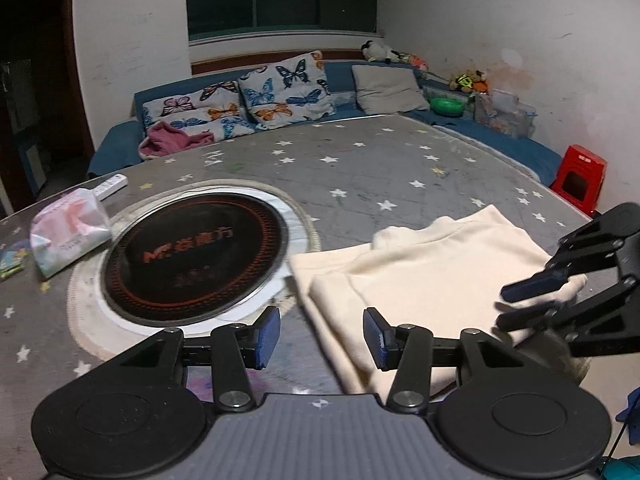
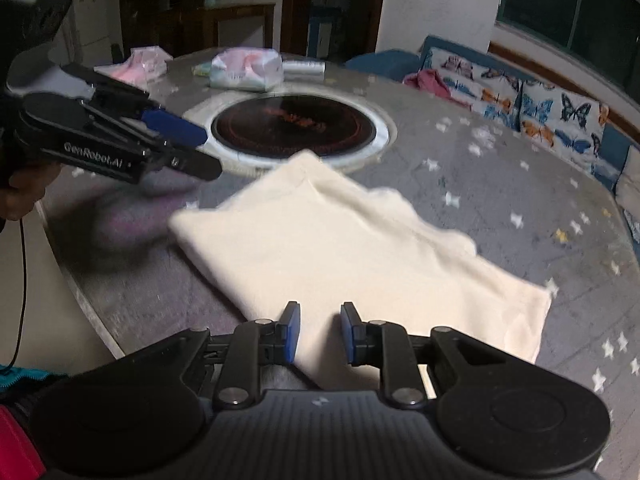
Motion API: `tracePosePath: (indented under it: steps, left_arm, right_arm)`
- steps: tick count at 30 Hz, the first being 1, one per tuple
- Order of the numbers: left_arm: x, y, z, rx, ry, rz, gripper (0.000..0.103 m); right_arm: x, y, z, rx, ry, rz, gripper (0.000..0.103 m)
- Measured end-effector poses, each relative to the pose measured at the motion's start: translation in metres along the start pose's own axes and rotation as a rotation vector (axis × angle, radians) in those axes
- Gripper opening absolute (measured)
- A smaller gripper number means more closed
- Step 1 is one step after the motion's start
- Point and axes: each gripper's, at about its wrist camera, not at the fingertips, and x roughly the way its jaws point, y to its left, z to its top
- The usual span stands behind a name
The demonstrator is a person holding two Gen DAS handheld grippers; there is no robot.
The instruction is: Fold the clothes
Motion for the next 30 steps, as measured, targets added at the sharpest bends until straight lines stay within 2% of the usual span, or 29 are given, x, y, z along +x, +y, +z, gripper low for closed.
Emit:
tracePosePath:
  steps: [3,7,9,12,14,16,19,23,25,30]
  left_arm:
    - [-0.003,0.005,0.003,0.006,0.0,0.024,0.053]
    - [0.0,0.008,0.002,-0.013,0.024,0.026,0.055]
    - [0.002,0.009,-0.001,-0.024,0.034,0.026,0.057]
    - [0.004,0.015,-0.005,-0.055,0.04,0.035,0.06]
    - [0.005,0.018,-0.007,-0.077,0.043,0.041,0.063]
    - [0.006,0.022,-0.01,-0.098,0.047,0.047,0.072]
    - [0.008,0.027,-0.014,-0.134,0.055,0.054,0.072]
    - [0.014,0.03,-0.018,-0.204,0.075,0.038,0.073]
    - [0.015,0.031,-0.02,-0.237,0.077,0.025,0.084]
    - [0.016,0.027,-0.021,-0.272,0.055,-0.004,0.094]
  right_arm:
    - [-0.005,0.009,0.005,-0.023,-0.023,0.017,0.021]
    - [0.006,0.022,0.002,-0.055,0.003,0.05,0.021]
    - [0.015,0.027,-0.002,-0.075,0.032,0.046,0.021]
    - [0.011,0.033,0.0,-0.111,0.025,0.03,0.022]
    - [0.004,0.037,0.006,-0.128,0.005,0.04,0.024]
    - [0.001,0.043,0.012,-0.152,-0.012,0.048,0.028]
    - [0.002,0.059,0.019,-0.208,-0.026,0.075,0.035]
    - [0.013,0.084,0.025,-0.303,-0.025,0.099,0.036]
    - [0.02,0.092,0.026,-0.334,-0.028,0.092,0.038]
    - [0.037,0.107,0.03,-0.387,-0.033,0.063,0.038]
